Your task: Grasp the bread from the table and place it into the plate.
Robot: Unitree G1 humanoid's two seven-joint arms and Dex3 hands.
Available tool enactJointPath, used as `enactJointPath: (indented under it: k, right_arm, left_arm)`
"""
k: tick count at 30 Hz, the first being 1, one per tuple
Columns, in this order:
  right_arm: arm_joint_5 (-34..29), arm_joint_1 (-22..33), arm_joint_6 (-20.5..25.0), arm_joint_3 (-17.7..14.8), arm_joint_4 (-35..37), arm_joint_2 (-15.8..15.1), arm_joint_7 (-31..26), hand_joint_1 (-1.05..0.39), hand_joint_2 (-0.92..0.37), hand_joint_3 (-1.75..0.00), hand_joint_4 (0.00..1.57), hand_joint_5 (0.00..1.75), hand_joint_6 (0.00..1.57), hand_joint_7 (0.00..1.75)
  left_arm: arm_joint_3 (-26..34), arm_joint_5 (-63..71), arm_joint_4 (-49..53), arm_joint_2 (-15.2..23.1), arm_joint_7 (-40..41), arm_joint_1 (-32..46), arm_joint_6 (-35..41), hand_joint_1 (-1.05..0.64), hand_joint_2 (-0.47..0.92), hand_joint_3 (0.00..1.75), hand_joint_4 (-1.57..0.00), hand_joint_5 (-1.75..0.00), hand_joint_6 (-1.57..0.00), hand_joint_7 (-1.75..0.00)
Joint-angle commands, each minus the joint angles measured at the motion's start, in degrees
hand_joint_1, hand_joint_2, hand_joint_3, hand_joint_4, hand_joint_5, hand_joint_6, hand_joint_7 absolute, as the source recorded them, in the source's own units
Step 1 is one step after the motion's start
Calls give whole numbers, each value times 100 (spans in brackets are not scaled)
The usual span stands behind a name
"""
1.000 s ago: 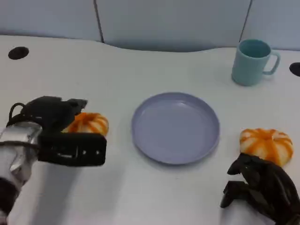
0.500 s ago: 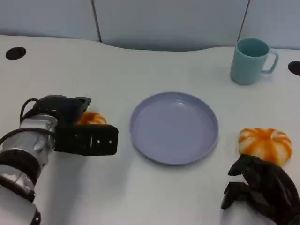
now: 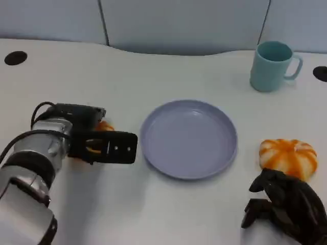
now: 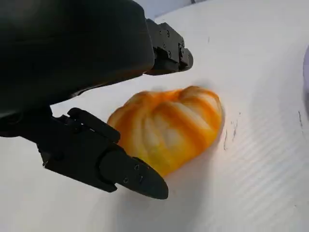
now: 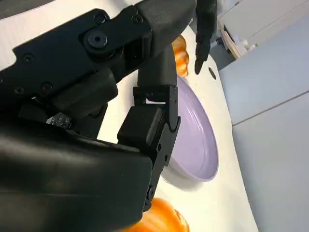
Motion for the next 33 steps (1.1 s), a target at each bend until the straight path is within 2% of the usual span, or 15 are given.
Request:
enactJointPath:
  k: [1,6,10,15,22,33]
  right_arm:
    - [49,90,10,-32,-126,-66,20,-85,-80,-1,141,84,120,88]
    - [149,186,147,-67,-248,-86,29,-86,-79,0,141,85,120,89]
    - [109,282,66,-52,-333,-100,32,-87,-80,-1,141,85,120,89]
    - [190,425,146,-71,-493,-111,68,-87,-80,-1,140,84,119,90]
    - [332,571,390,-110,-713,-145,56,-87,-79,0,139,87,119,92]
    - [372,690,467,-113,-897,-188,29,-86,-79,0,137,90,119,93]
  left_arm:
    - [105,-218,104,18,-375,-173,42,-41,72,0,-3,-1,-15,-1]
    - [167,-366,169,-21,-603,-164,177,-38,73,0,-3,-2,-17,-1]
    - [64,-296,193,-71,-552,-102,272,-39,76,1,-3,-1,-16,-1]
    - [-246,-32,229,-113,-45,66,240,-46,77,1,-5,-2,-16,0]
    - [-408,60,282,-177,743,302,207,-44,76,0,-5,-1,-14,0]
    - [-332,-54,316,-274,1202,518,188,-37,76,0,-14,-5,-21,-2]
